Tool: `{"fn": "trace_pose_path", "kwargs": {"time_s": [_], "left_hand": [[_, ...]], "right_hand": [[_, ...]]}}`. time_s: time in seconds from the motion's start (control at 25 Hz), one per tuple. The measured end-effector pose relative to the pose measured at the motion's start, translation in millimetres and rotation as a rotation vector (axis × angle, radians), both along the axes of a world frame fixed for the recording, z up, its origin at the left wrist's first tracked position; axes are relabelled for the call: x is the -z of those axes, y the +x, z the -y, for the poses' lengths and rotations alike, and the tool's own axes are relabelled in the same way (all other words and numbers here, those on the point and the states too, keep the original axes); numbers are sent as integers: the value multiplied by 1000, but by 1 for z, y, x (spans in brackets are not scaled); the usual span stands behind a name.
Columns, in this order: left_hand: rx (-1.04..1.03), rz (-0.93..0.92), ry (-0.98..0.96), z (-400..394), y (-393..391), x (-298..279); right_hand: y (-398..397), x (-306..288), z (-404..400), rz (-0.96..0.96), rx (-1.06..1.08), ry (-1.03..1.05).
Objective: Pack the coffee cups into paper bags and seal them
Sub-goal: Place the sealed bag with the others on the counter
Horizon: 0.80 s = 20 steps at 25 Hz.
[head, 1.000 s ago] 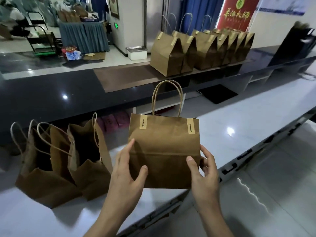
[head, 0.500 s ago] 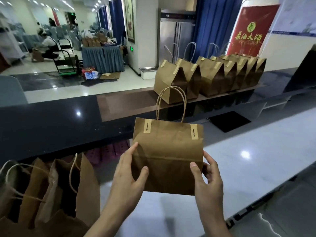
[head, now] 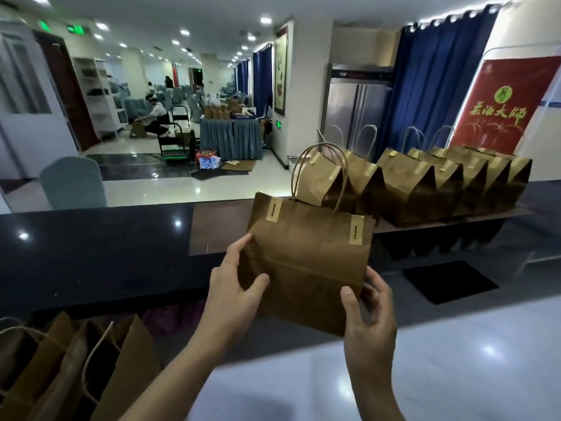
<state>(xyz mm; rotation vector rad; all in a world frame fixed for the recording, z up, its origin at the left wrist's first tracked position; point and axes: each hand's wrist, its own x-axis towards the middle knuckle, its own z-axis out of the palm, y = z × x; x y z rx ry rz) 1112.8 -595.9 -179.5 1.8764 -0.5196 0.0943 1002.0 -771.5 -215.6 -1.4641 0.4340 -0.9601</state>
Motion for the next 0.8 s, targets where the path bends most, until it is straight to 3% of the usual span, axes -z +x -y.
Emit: {"fn": "trace_pose_path", "kwargs": {"time_s": [0.2, 0.8], "left_hand": [[-41, 57, -15, 23, 38, -12], [-18, -66, 8, 68, 164, -6]], "right_hand": [[37, -9, 17, 69, -56, 40], [133, 5, 39, 66, -112, 3]]}}
